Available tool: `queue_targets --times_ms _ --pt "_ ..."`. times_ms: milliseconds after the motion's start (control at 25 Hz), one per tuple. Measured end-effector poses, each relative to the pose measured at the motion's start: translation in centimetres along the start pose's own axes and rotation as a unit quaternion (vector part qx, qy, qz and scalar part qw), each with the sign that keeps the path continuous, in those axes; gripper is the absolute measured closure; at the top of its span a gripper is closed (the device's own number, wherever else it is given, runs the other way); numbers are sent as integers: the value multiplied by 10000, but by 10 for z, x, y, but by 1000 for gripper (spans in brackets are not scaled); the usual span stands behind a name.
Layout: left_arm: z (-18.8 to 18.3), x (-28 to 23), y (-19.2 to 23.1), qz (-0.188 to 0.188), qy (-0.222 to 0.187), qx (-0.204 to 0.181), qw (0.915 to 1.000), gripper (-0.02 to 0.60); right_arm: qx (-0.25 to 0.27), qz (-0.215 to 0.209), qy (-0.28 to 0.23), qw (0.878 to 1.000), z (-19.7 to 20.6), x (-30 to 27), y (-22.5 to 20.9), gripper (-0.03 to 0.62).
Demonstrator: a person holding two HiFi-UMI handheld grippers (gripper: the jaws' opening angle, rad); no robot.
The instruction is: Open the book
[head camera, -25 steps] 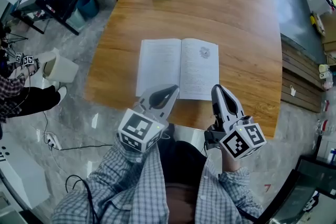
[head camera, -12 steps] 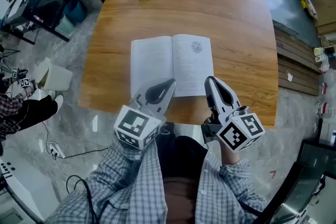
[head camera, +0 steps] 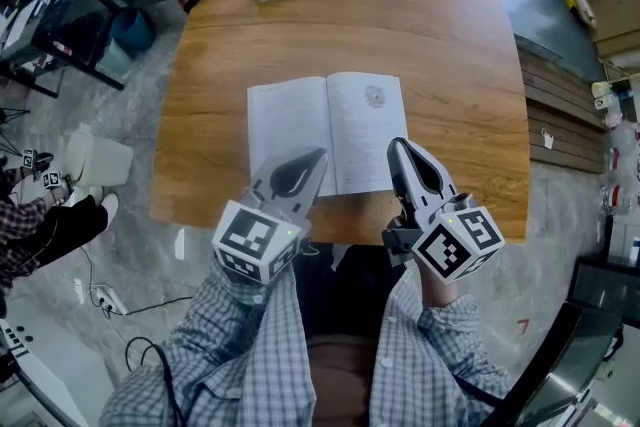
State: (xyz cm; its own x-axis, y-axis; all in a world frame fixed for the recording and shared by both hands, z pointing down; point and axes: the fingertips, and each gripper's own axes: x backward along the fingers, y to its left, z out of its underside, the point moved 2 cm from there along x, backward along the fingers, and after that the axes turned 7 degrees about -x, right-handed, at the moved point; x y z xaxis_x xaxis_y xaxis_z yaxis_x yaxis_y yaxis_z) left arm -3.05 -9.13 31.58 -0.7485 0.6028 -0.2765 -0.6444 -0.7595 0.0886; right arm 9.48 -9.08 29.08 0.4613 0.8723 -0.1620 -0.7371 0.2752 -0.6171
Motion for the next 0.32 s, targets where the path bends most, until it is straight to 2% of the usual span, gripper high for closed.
queue_targets --times_ms 320 --pt "-2 -3 20 -63 -5 27 10000 581 -20 37 97 9999 1 -17 -5 576"
